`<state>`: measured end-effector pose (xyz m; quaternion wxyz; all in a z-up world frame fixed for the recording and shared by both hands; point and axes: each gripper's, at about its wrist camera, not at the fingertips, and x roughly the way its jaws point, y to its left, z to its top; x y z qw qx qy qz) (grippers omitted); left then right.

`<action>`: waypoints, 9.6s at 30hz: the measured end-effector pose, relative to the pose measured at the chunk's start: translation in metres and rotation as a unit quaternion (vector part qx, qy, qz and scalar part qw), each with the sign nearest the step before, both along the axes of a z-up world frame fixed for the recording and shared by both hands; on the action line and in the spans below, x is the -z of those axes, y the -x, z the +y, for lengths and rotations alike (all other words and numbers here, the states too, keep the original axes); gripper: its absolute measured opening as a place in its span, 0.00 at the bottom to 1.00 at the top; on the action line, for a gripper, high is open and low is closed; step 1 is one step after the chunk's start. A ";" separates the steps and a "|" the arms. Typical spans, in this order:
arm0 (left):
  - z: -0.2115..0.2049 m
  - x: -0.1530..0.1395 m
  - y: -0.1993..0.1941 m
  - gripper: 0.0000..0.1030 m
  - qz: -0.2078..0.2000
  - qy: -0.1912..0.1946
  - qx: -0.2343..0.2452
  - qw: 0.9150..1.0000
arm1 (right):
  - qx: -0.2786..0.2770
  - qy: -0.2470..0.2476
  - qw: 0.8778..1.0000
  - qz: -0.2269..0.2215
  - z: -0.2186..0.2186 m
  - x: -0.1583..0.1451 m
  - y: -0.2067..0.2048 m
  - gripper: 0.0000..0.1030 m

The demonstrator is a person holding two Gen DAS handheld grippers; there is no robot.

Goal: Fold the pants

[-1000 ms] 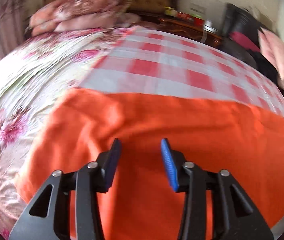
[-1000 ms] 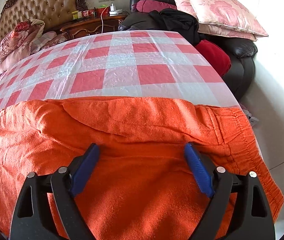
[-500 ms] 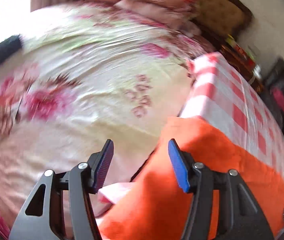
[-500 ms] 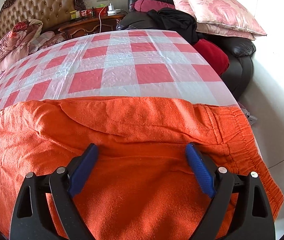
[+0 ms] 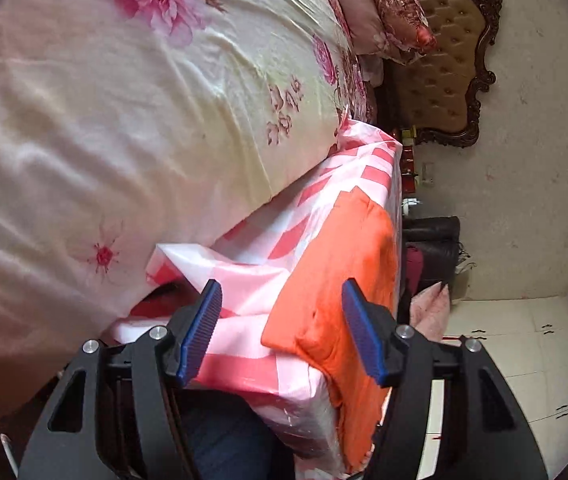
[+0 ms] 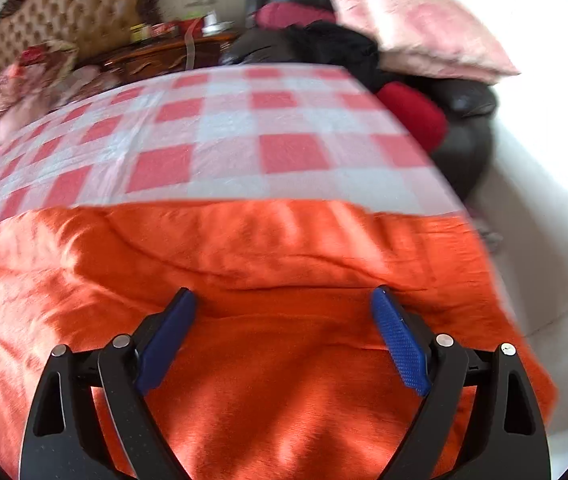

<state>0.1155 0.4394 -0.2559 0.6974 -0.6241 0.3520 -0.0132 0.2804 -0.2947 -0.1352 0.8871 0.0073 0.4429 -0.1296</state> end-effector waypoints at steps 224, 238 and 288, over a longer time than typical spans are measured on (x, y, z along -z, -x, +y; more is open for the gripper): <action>-0.347 -0.098 -0.081 0.49 -0.022 -0.545 0.305 0.781 | -0.207 -0.064 0.971 0.098 0.213 0.000 0.053 0.73; -0.322 -0.110 -0.049 0.54 -0.034 -0.527 0.263 0.807 | -0.187 -0.049 0.979 0.063 0.229 -0.007 -0.034 0.59; -0.230 -0.063 -0.033 0.12 -0.043 -0.132 0.198 0.970 | -0.225 -0.050 0.969 0.090 0.232 0.005 0.054 0.70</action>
